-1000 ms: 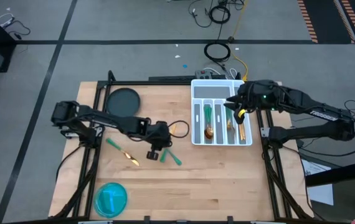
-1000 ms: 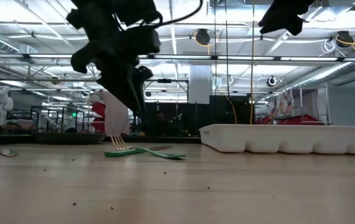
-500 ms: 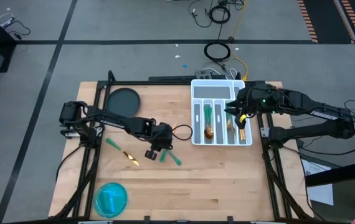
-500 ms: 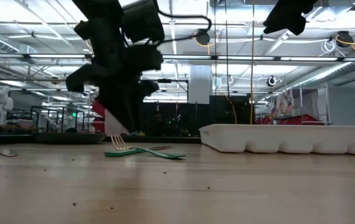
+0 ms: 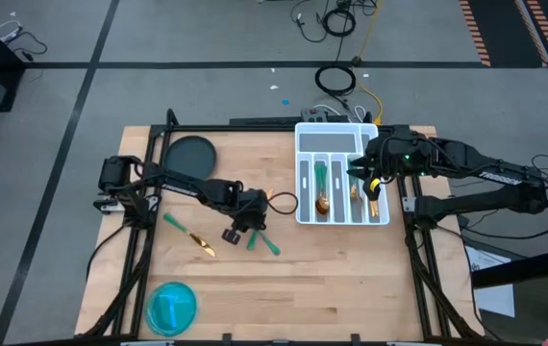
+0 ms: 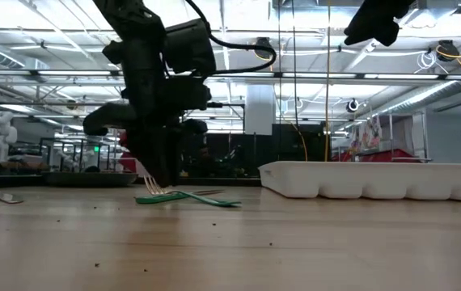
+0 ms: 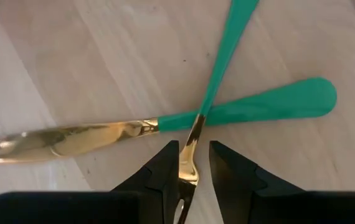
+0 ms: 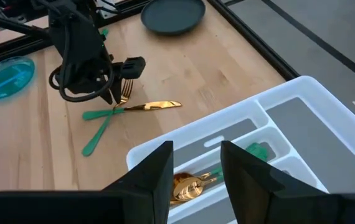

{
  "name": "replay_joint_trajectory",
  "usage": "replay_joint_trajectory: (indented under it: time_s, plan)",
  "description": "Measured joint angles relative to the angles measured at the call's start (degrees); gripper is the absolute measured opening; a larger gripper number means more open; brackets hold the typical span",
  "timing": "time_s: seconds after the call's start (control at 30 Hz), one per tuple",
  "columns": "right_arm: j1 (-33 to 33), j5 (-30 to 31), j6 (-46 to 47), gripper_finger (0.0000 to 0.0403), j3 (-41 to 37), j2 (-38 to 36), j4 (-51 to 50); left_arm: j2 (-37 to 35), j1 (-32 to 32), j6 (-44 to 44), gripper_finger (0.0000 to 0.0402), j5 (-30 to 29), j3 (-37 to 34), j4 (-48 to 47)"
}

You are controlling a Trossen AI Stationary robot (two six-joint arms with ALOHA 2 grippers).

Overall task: Sort silverware
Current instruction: Put the green fork into the silverware tray

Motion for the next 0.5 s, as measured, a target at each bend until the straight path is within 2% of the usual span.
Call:
replay_joint_trajectory:
  time_s: [0.2, 0.5]
  plan:
    - [0.00, 0.00, 0.05, 0.0126, 0.00, 0.00, 0.00, 0.00, 0.07, 3.93, 0.0097, 0.93, 0.00, 2.64]
    - [0.00, -0.07, 0.17, 0.0126, 0.00, 0.00, -0.18, 4.24, 1.28, 3.59, 0.0097, 3.67, 0.21, 2.22]
